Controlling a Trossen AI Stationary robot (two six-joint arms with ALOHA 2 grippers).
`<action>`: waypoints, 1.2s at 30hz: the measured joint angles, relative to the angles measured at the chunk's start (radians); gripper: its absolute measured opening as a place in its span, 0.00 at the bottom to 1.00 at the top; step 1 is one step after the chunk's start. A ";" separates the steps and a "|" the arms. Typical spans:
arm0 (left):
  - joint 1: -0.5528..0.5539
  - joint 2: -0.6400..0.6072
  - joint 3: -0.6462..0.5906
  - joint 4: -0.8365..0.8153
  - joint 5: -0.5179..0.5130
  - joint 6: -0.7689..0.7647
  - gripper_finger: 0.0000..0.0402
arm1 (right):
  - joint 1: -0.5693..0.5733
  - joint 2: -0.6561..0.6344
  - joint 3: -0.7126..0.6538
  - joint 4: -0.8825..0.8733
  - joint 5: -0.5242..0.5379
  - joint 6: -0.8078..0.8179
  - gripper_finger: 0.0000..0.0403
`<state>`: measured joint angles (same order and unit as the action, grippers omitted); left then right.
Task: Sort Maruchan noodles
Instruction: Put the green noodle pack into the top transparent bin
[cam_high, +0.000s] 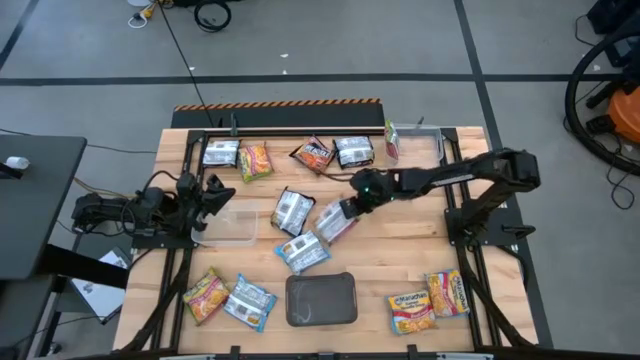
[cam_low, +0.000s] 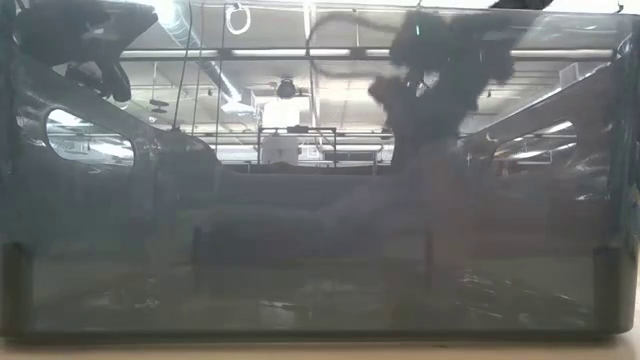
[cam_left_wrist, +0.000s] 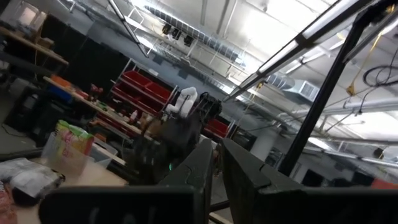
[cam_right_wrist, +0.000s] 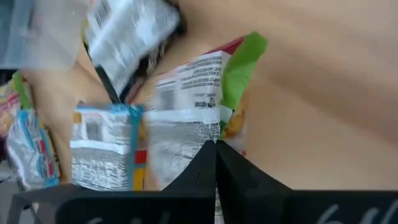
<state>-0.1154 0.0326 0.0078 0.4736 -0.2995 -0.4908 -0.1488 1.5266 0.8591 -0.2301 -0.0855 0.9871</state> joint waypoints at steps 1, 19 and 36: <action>0.000 0.000 0.000 0.000 0.004 -0.018 0.10 | -0.005 -0.028 0.038 -0.075 0.023 -0.010 0.01; 0.000 0.000 0.000 0.007 0.061 -0.153 0.10 | -0.385 -0.414 0.480 -0.998 0.412 -0.185 0.01; 0.000 0.000 0.000 0.106 0.068 -0.123 0.10 | -0.689 -0.316 0.201 -0.641 0.348 -0.380 0.01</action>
<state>-0.1154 0.0322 0.0080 0.5793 -0.2317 -0.6134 -0.8377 1.2102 1.0601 -0.8713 0.2624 0.6072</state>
